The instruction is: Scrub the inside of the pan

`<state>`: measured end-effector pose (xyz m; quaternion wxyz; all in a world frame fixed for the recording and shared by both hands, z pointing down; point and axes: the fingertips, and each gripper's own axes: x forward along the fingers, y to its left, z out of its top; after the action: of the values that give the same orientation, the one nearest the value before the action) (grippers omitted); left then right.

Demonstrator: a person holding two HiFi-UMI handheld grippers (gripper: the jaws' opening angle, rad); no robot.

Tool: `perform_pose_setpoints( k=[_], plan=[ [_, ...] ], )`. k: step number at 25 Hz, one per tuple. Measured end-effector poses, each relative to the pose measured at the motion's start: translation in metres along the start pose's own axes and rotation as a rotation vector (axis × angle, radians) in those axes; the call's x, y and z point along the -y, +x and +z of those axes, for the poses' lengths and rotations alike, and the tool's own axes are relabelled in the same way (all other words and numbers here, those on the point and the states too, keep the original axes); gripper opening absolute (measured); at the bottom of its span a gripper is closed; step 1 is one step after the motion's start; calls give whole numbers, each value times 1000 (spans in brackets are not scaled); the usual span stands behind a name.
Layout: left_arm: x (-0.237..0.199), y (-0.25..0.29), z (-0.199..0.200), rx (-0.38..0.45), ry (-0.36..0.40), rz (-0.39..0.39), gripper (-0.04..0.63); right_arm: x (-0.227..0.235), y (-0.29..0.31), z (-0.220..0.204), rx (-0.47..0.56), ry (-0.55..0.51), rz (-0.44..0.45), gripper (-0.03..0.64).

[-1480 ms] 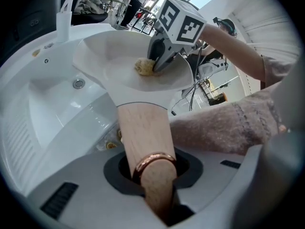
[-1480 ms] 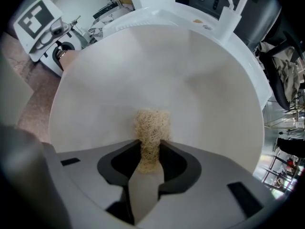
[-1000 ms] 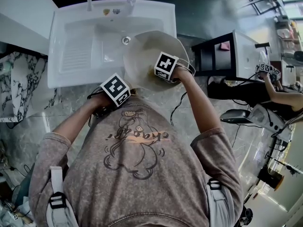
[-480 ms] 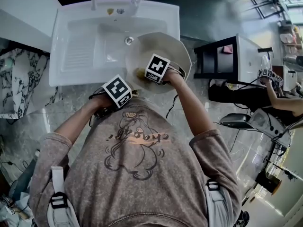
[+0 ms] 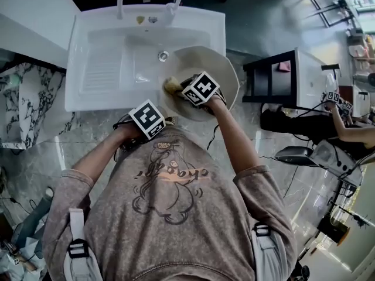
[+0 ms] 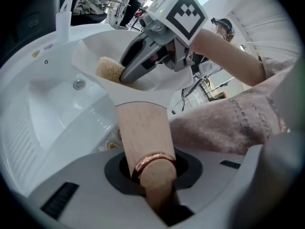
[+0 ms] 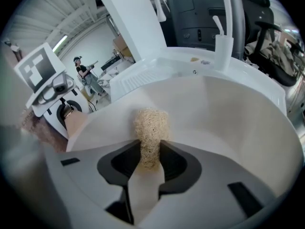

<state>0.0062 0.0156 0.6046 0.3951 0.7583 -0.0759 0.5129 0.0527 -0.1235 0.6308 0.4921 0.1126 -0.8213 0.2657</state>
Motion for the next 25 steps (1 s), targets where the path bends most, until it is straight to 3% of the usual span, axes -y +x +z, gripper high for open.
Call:
perform_pose_setpoints(
  k=[3, 12, 17, 25],
  plan=[
    [-5, -3, -1, 7, -6, 18, 91, -4, -6, 6, 48, 39, 12, 140],
    [-15, -13, 2, 49, -31, 43, 94, -12, -24, 37, 126, -5, -23, 140],
    [-24, -20, 0, 80, -97, 49, 94, -9, -40, 40, 127, -35, -95, 140],
    [-43, -39, -5, 148, -196, 86, 94, 0, -90, 40, 286, 24, -175, 140]
  ],
)
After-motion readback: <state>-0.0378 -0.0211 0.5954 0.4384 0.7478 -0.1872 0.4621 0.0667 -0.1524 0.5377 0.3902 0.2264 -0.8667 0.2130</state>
